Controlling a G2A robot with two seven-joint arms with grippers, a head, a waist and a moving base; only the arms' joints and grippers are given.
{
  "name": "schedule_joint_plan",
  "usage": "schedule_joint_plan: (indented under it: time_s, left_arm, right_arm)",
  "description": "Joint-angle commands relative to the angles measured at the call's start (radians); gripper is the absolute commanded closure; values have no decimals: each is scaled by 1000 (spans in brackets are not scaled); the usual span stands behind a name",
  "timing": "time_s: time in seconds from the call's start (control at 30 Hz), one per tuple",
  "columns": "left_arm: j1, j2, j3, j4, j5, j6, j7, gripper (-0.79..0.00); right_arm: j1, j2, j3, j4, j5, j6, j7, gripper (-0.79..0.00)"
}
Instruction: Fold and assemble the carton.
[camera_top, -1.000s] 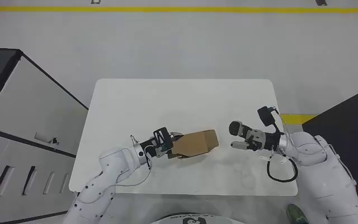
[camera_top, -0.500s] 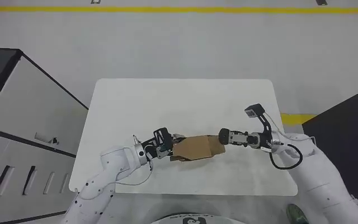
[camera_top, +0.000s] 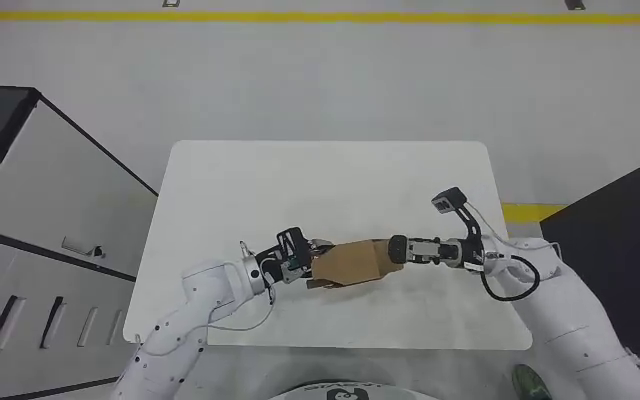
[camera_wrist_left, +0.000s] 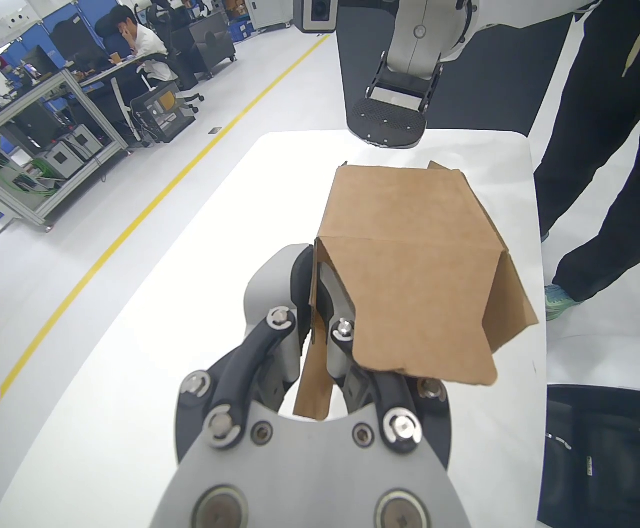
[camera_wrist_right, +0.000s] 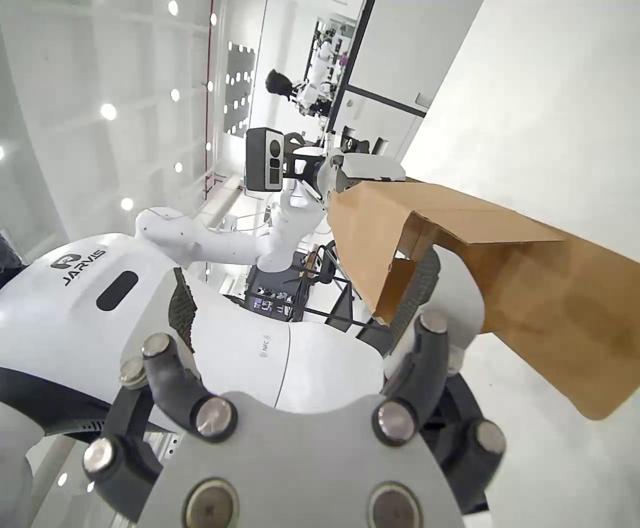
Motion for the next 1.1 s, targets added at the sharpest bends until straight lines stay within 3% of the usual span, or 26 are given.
schedule_joint_plan:
  time_s: [0.0, 0.67, 0.83, 1.07]
  left_arm:
    - [-2, 1, 3, 0, -5, -4, 1, 0]
    - [-7, 13, 28, -1, -14, 5, 6, 0]
    - [-6, 16, 33, -8, -13, 6, 2, 0]
    - [-8, 19, 42, -11, -17, 11, -7, 0]
  right_arm:
    - [3, -2, -5, 1, 0, 2, 8, -785]
    - [20, -24, -57, 43, -8, 17, 21, -785]
    - [30, -32, -77, 52, -15, 20, 26, -680]
    - [47, -41, -101, 68, -32, 25, 25, -613]
